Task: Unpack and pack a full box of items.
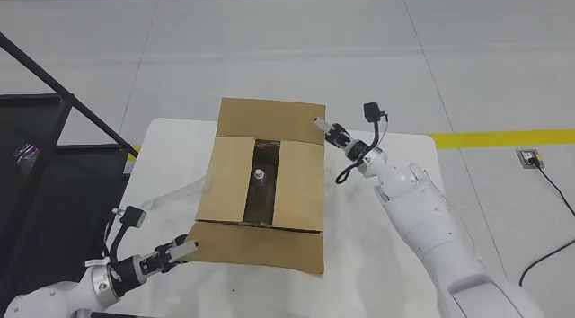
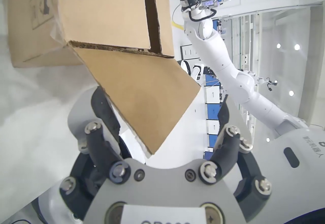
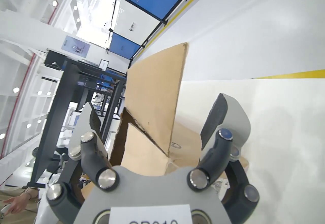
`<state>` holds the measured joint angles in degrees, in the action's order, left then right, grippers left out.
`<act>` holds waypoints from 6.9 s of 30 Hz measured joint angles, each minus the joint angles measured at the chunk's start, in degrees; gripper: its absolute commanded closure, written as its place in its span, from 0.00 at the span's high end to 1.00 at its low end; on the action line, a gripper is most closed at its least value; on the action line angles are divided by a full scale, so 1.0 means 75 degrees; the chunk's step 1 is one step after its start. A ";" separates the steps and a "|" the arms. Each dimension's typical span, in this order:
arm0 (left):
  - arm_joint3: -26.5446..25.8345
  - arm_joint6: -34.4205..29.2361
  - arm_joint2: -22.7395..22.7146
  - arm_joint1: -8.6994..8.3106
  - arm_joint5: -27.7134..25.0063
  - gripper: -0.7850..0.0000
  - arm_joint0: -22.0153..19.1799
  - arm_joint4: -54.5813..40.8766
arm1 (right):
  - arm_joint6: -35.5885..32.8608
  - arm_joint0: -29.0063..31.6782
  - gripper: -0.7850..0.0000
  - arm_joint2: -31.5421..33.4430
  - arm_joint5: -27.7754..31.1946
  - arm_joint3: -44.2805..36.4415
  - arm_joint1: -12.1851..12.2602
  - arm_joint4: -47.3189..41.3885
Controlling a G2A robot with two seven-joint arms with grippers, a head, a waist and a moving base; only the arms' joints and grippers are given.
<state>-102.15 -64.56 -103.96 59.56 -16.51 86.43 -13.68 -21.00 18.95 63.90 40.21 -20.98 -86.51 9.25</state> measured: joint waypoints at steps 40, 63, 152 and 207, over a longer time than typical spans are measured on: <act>-0.0126 0.3797 0.1351 0.0121 0.2431 1.00 -0.0858 0.0014 | -0.3930 0.0261 1.00 0.0208 0.1814 -0.0982 0.0481 -0.3248; -0.0100 0.4109 0.1750 0.0146 0.2426 1.00 -0.0959 0.0385 | -0.6210 0.0107 1.00 -0.0313 -0.0663 -0.2131 0.0900 -0.3260; 0.4551 0.7035 0.2867 0.0911 0.2396 1.00 -0.3317 -0.2925 | -0.4492 0.2169 1.00 -0.0371 -0.4155 -0.5146 0.1155 -0.2819; -0.0233 0.8720 0.2525 0.1104 0.1287 1.00 -0.1774 -0.0319 | -0.4492 0.2169 1.00 -0.0371 -0.4154 -0.5145 0.1155 -0.2819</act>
<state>-103.90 0.85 -85.02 67.84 -6.85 73.12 -16.07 -54.69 35.22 61.11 9.05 -59.57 -77.85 -11.89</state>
